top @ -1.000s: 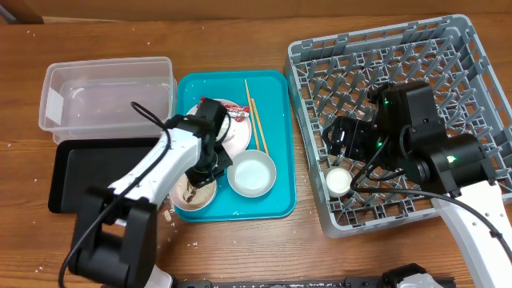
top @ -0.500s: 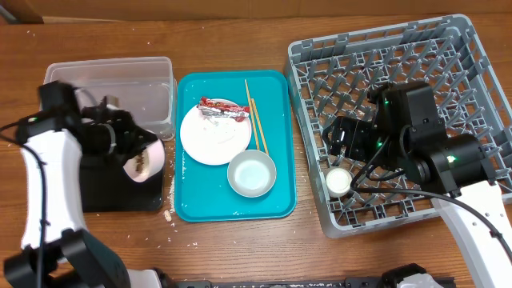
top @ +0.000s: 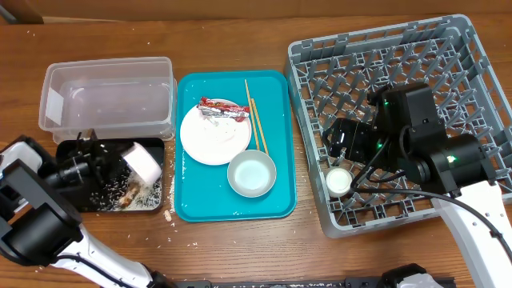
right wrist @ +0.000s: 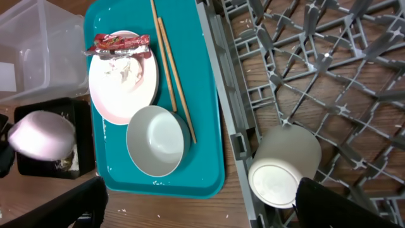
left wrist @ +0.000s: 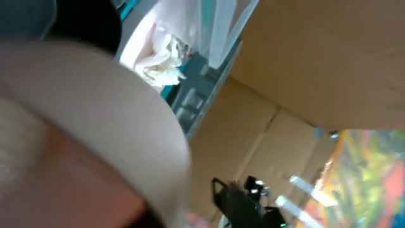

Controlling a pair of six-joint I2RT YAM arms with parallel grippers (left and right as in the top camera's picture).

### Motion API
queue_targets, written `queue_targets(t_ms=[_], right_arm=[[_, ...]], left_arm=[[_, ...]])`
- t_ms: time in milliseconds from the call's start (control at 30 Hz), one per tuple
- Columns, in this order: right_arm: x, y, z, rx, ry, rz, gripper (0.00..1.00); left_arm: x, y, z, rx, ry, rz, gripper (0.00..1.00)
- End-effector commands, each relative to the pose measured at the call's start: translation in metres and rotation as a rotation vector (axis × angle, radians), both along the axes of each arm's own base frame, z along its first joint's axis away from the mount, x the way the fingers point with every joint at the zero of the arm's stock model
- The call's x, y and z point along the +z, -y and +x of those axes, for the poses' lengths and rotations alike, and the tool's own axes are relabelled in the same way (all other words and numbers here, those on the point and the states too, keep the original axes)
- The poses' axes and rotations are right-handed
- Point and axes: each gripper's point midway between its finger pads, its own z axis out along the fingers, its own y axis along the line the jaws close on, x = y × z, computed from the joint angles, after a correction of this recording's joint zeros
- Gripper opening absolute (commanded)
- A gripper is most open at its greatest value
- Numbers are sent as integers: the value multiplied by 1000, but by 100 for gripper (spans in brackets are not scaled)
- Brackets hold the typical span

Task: Sort waste into correct bins and load items into the dishwasher
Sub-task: 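Tip the pink bowl over the black tray to dump the rice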

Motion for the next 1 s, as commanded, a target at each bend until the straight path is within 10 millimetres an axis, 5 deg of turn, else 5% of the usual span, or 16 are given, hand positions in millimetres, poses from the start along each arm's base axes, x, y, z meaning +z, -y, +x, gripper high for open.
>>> queue_targets(t_ms=[0, 33, 67, 533, 700, 833, 933, 967], right_arm=[[8, -2, 2, 2, 17, 15, 97], [8, -2, 2, 2, 18, 15, 97], [8, -2, 2, 2, 20, 16, 97], [7, -2, 1, 2, 13, 14, 97], [8, -2, 2, 2, 20, 15, 97], [9, -3, 3, 2, 24, 17, 97], [9, -3, 5, 2, 31, 19, 97], [10, -3, 5, 2, 31, 19, 97]], left_arm=[[15, -17, 9, 93, 144, -10, 40], [14, -21, 10, 104, 168, 4, 29], [12, -22, 8, 103, 153, 5, 4], [9, -16, -1, 35, 190, 64, 4], [16, 7, -4, -86, 246, 143, 5], [43, 27, -6, -187, 296, 290, 8], [22, 19, -13, -262, 46, 594, 9], [16, 4, -20, -240, -133, 832, 8]])
